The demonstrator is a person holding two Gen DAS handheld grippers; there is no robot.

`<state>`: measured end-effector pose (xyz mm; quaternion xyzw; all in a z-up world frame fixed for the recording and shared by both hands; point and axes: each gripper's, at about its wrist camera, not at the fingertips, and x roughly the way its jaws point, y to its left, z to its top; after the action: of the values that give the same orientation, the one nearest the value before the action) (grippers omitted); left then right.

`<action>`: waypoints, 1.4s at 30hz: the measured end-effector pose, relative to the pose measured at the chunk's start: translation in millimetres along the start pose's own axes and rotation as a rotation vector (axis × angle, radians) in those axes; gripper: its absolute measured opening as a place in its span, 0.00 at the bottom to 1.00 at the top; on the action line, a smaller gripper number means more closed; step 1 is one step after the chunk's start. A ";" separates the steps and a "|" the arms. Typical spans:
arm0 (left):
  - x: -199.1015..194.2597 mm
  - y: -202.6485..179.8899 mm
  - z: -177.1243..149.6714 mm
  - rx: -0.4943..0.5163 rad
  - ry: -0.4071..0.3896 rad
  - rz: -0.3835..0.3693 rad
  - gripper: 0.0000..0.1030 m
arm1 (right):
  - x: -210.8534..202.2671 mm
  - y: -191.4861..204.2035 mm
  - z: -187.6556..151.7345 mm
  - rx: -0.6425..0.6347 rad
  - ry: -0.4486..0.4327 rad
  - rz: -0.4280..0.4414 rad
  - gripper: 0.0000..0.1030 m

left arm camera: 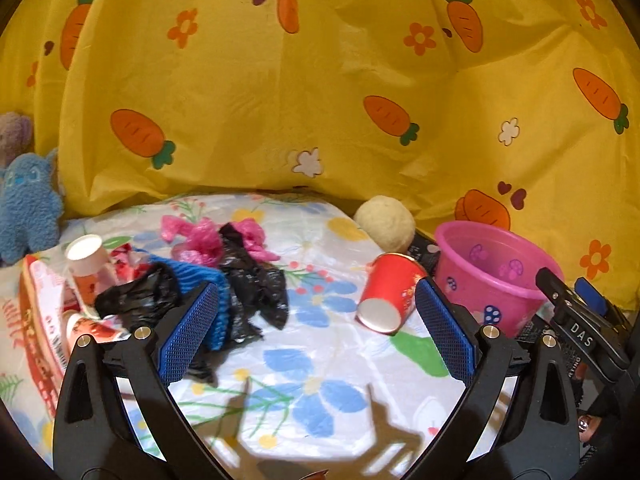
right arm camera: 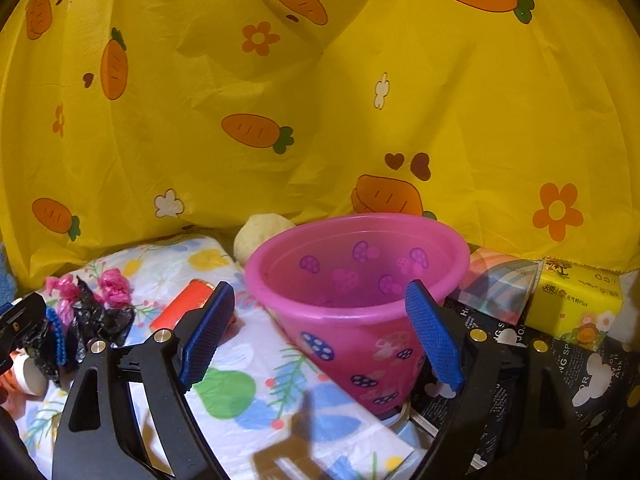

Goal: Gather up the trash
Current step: 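Move the left tool to the snack bag while the right tool approaches the paper cup, then grasp the red-and-white snack bag with the left tool while the right tool grasps the white-orange paper cup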

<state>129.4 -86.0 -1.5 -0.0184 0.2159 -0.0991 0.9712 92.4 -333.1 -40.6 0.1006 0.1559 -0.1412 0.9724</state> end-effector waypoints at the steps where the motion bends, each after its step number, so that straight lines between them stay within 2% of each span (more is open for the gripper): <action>1: -6.4 8.3 -3.2 -0.010 -0.005 0.027 0.94 | -3.5 6.3 -2.2 -0.010 0.002 0.012 0.82; 10: -58.9 86.5 -37.3 -0.070 -0.030 0.258 0.94 | -33.7 61.0 -19.6 -0.071 0.003 0.161 0.82; 16: -78.5 129.7 -51.0 -0.121 -0.011 0.346 0.94 | -45.9 105.5 -30.7 -0.131 0.021 0.265 0.82; 21: -81.3 146.3 -57.0 -0.133 0.018 0.357 0.94 | -55.0 135.3 -39.8 -0.173 0.035 0.336 0.82; 25: -74.0 151.1 -57.4 -0.134 0.043 0.354 0.93 | -57.3 148.3 -44.7 -0.198 0.047 0.360 0.82; 29: -57.4 156.4 -56.6 -0.152 0.122 0.299 0.89 | -55.3 155.7 -47.7 -0.210 0.062 0.369 0.82; 32: -45.6 158.3 -54.4 -0.124 0.156 0.325 0.82 | -52.5 158.1 -48.2 -0.214 0.070 0.370 0.82; 35: -33.5 162.5 -54.7 -0.122 0.206 0.318 0.71 | -49.1 158.3 -48.2 -0.209 0.078 0.370 0.82; 38: -24.1 166.7 -56.3 -0.134 0.251 0.300 0.57 | -44.7 158.8 -49.4 -0.211 0.090 0.371 0.82; 42: -25.1 171.9 -57.2 -0.148 0.253 0.302 0.36 | -43.0 162.6 -52.9 -0.223 0.102 0.383 0.82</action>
<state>114.6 87.8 -56.4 -0.0445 0.3430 0.0624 0.9362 88.4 -157.1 -50.9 0.0273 0.1978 0.0692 0.9774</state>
